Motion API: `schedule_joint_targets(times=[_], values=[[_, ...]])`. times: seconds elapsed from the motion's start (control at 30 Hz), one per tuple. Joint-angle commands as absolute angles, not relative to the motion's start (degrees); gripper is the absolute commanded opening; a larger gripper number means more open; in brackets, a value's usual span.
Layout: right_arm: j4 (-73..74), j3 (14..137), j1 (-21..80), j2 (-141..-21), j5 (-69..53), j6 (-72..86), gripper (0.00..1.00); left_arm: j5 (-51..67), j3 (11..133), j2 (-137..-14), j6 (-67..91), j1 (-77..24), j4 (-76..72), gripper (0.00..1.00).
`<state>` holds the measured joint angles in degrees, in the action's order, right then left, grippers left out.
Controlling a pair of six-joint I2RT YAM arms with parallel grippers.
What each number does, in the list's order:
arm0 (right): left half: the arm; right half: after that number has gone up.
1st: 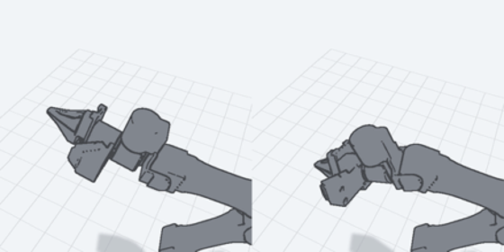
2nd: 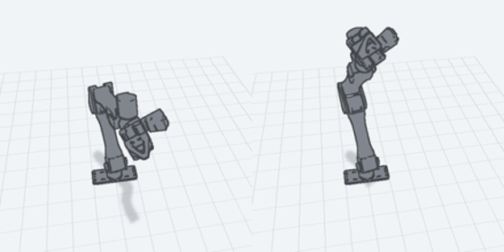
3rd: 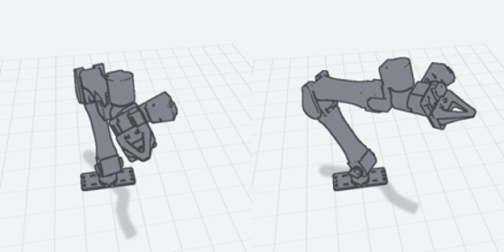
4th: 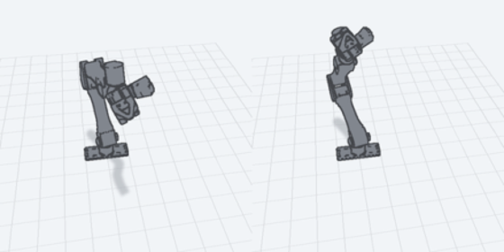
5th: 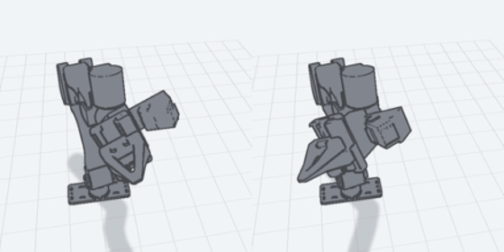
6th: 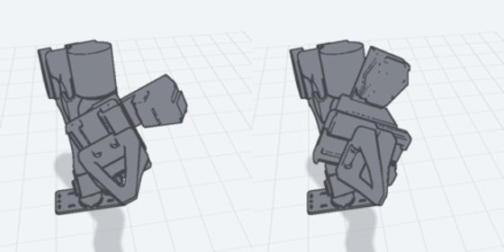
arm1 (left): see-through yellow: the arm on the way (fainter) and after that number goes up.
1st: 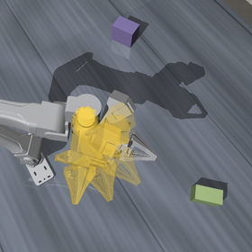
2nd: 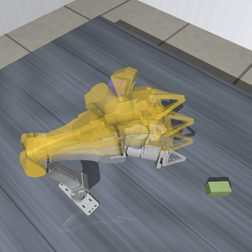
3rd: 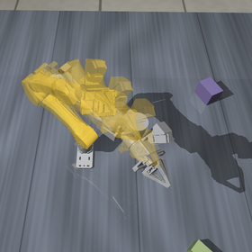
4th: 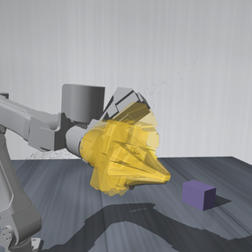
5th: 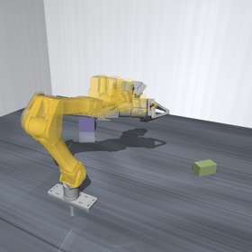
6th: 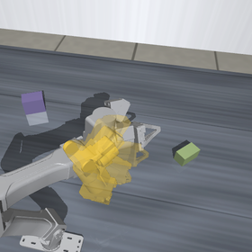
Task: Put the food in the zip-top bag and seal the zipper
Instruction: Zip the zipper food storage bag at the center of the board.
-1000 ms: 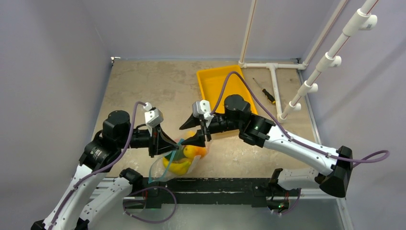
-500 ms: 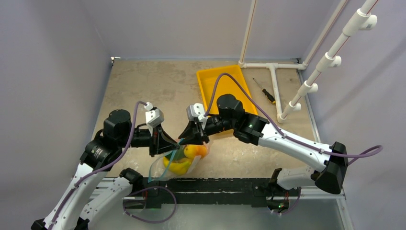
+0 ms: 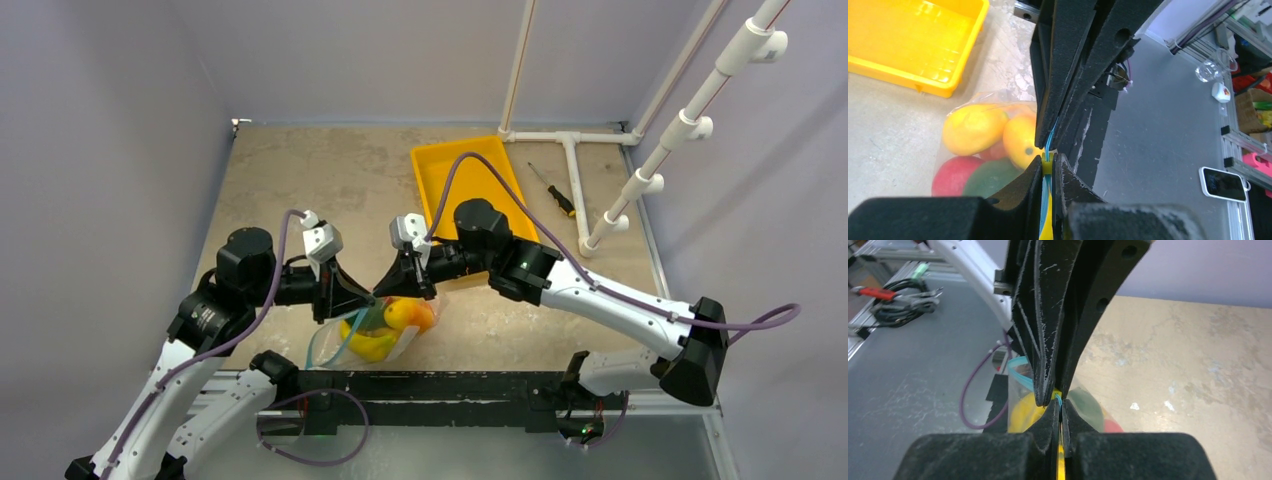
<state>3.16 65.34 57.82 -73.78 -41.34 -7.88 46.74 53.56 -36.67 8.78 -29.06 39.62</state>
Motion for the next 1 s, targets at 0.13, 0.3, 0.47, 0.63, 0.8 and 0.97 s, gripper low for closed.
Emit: schedule_joint_targets(times=[0.13, 0.3, 0.47, 0.63, 0.8, 0.97], values=[[-5.39, 63.14, 57.65, -67.16, -19.95, -2.51, 0.00, 40.43, 56.71, -35.02, 9.49, -29.36, 43.50, 0.00], [-5.63, 62.26, 57.66, -66.30, -11.95, -2.12, 0.00, 35.34, 56.27, -32.52, 12.08, -29.36, 46.63, 0.03], [-5.37, 61.90, 57.66, -65.71, -4.50, -1.82, 0.00, 31.64, 56.53, -31.11, 13.65, -29.31, 50.39, 0.04], [-4.71, 61.75, 57.66, -65.65, -0.78, -1.41, 0.00, 30.04, 57.37, -31.10, 14.27, -29.36, 53.57, 0.00], [-6.16, 61.48, 57.66, -65.48, -1.98, -1.24, 0.00, 31.08, 58.40, -31.82, 13.30, -29.35, 52.30, 0.00], [-4.52, 62.49, 57.66, -64.48, -7.00, -1.68, 0.00, 32.27, 59.20, -33.31, 12.06, -29.31, 51.02, 0.00]])
